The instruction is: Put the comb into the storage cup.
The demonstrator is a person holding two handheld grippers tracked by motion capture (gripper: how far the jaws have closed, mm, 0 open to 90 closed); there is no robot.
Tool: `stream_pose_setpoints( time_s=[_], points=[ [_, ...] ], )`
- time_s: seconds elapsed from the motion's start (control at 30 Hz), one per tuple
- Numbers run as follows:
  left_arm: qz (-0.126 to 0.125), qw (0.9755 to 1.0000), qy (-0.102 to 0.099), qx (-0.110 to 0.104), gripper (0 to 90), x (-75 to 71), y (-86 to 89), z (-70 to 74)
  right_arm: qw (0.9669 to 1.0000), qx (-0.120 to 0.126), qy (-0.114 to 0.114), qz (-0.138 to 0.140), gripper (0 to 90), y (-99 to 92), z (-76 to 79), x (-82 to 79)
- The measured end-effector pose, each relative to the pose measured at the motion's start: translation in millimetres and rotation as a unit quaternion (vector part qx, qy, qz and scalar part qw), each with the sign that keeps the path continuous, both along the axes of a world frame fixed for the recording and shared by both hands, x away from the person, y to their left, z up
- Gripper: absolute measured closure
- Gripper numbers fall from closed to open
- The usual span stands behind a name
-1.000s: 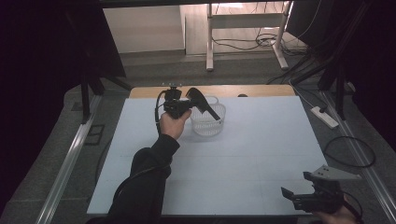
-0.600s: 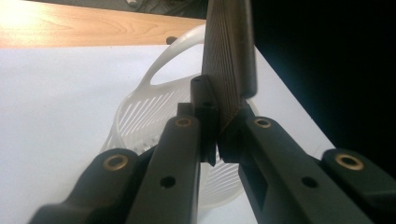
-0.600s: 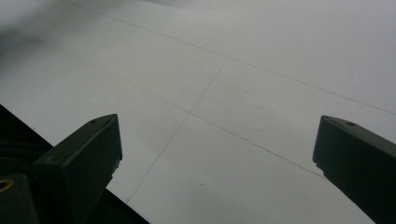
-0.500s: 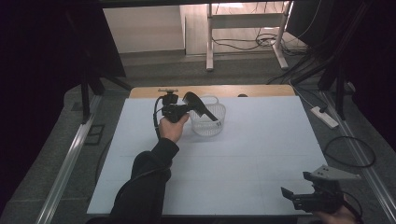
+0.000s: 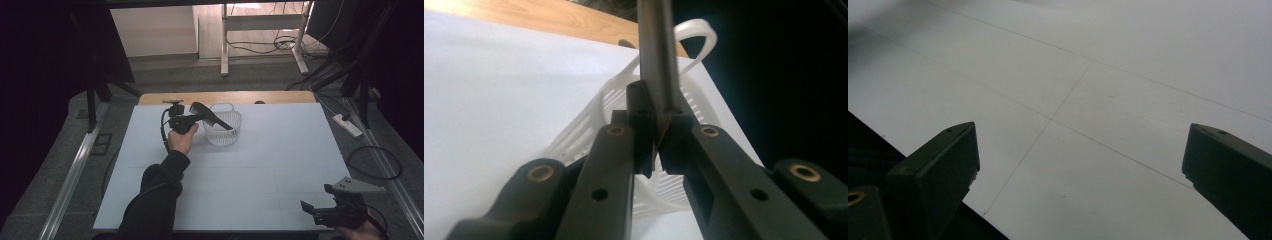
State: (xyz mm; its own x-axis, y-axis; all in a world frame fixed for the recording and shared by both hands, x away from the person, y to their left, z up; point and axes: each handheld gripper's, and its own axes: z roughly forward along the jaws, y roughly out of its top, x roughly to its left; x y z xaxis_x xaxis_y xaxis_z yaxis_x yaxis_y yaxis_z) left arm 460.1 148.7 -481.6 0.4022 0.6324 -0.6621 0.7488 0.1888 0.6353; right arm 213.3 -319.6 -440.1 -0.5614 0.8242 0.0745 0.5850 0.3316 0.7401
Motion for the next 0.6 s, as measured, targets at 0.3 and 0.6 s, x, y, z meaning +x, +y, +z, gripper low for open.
stream_pose_setpoints(
  time_s=[0.3,0.6],
  points=[
    [0.011,0.9999,0.0,-0.006,74.1,-1.0,3.1,-0.7,1.0,-0.001,0.0,-0.001,2.7,0.3,-0.1,0.2],
    [0.023,0.9997,-0.004,0.0,65.9,-2.5,9.8,-2.2,1.0,-0.001,0.001,-0.001,2.9,0.3,-0.2,0.3]
  ],
)
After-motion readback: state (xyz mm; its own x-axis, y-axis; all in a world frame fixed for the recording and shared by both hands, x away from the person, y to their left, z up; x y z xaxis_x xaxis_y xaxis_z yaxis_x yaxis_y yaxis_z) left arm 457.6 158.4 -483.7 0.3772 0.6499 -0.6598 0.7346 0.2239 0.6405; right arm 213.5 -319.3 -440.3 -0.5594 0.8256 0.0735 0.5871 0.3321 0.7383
